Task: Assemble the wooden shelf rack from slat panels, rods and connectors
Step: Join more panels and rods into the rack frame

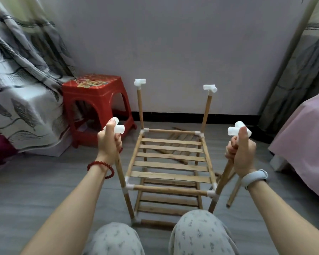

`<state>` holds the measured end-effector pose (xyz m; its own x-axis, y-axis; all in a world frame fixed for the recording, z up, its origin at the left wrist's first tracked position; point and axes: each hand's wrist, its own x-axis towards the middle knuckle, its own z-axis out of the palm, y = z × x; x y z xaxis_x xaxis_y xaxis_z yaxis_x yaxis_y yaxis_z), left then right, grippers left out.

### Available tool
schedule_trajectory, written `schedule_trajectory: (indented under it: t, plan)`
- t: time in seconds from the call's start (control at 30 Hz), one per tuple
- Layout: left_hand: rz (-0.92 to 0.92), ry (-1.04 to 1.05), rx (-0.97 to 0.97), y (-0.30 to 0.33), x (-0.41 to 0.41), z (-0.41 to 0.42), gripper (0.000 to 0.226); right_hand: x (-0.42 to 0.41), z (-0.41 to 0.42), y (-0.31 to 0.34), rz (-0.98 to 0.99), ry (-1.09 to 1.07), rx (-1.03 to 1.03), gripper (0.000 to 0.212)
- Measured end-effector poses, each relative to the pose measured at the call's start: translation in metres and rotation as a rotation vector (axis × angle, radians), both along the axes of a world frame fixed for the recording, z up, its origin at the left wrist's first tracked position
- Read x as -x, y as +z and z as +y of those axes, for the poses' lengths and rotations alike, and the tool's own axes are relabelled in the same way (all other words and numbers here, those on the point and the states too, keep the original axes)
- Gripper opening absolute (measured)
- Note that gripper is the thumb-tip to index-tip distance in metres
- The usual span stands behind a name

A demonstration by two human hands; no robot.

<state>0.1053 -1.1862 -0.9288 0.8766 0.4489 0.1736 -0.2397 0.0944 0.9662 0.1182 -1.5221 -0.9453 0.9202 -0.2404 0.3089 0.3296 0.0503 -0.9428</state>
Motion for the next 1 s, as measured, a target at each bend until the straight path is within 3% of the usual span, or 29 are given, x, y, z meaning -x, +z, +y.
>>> schedule_trajectory:
  t: [0.1,0.17,0.23,0.27,0.37,0.57,0.83,1.0]
  plan:
    - [0.014,-0.057,-0.012,-0.002,0.01,0.0,0.042,0.016,0.006,-0.028,0.076,-0.05,0.116,0.044]
    - [0.023,-0.092,-0.147,-0.011,0.016,0.001,0.053,0.027,0.005,-0.061,0.133,-0.072,0.253,0.031]
    - [0.045,-0.124,-0.314,-0.027,0.021,0.004,0.038,0.028,-0.004,-0.09,0.23,-0.02,0.377,0.016]
    - [0.088,-0.133,-0.376,-0.04,0.023,0.006,0.029,0.025,-0.009,-0.102,0.311,0.025,0.455,0.016]
    - [0.259,-0.155,-0.522,-0.085,0.03,0.012,0.038,0.015,-0.014,-0.121,0.525,0.099,0.631,0.021]
    - [0.482,-0.038,-0.578,-0.144,0.028,0.013,0.004,-0.005,-0.002,-0.134,0.6,0.044,0.67,0.014]
    - [0.402,0.127,-0.76,-0.165,0.043,0.014,0.01,-0.004,-0.003,-0.138,0.602,0.083,0.683,0.015]
    - [0.442,0.221,-0.715,-0.163,0.06,0.044,0.011,-0.007,0.035,-0.131,0.601,0.221,0.748,0.009]
